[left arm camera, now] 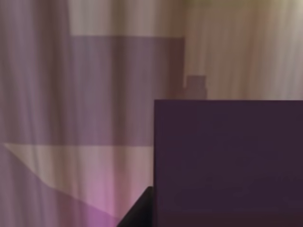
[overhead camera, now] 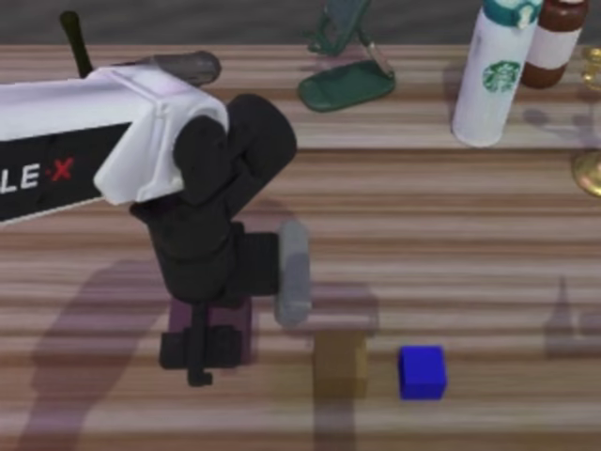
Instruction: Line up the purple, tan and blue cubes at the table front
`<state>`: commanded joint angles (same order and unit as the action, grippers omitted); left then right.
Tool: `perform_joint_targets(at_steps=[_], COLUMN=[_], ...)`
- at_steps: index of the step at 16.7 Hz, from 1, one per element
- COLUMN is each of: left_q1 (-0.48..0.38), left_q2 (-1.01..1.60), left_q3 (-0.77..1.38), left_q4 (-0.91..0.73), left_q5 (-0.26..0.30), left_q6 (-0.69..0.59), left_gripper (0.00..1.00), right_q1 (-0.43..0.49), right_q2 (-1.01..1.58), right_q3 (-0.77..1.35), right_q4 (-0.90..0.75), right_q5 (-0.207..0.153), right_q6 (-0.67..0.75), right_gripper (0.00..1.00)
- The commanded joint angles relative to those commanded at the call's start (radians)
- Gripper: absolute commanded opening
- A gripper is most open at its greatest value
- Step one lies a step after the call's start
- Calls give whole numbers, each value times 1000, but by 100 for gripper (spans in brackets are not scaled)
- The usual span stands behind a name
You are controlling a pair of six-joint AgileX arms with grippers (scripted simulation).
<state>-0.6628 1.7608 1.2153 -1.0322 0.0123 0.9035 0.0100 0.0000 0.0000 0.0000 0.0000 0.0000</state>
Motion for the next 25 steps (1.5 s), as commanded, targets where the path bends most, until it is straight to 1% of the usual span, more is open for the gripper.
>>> perform_joint_targets(at_steps=[2,8,13,25], left_q1=[-3,-7,-8,-8], left_q2=[15,101,112,112], left_q3=[-23,-142,-156,-156], left_q4=[38,253,272,272], left_q5=[0,1,1,1], left_q6=[1,-1,-1,-1], left_gripper=[0,0,0,90], right_q1=[0,0,0,0], right_q2=[0,0,0,0], right_q3=[0,0,0,0], right_q4=[0,0,0,0], right_q5=[0,0,0,0], right_q6=[0,0,0,0], right_gripper=[100,100,100,100])
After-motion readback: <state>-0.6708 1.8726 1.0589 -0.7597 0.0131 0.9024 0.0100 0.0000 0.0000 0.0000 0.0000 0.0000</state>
